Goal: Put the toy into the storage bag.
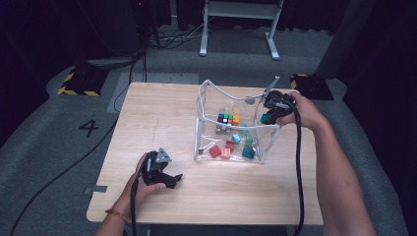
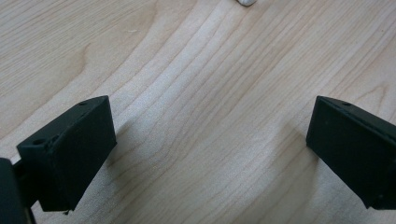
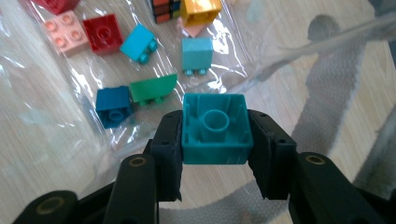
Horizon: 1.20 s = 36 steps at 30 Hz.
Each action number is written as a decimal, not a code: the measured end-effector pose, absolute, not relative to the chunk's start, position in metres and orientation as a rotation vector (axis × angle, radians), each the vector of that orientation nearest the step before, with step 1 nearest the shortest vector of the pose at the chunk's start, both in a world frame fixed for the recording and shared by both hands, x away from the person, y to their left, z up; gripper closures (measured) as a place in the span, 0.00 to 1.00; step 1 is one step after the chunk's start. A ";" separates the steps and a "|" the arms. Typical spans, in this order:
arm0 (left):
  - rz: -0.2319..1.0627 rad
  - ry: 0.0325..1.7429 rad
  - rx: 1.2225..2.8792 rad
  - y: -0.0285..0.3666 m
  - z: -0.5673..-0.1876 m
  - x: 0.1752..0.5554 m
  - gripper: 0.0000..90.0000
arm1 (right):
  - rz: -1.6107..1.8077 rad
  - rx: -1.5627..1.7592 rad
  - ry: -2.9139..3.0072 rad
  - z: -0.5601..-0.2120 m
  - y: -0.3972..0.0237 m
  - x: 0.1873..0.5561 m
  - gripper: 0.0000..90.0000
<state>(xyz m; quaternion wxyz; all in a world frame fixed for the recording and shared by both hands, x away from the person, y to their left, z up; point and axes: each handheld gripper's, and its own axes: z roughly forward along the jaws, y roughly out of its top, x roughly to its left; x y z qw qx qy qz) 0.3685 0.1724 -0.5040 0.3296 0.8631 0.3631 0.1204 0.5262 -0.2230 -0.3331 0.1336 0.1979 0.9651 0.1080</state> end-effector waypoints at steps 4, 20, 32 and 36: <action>0.315 0.950 2.258 0.172 -0.504 0.369 0.02 | 0.281 0.586 2.800 -0.336 -0.227 0.527 0.66; 0.314 0.950 2.258 0.172 -0.504 0.369 0.02 | 0.278 0.593 2.792 -0.333 -0.234 0.525 0.62; 0.315 0.950 2.258 0.172 -0.504 0.369 0.02 | 0.364 0.582 2.754 -0.330 -0.237 0.519 0.54; 0.315 0.950 2.258 0.172 -0.504 0.369 0.02 | 0.418 0.592 2.728 -0.327 -0.238 0.516 0.50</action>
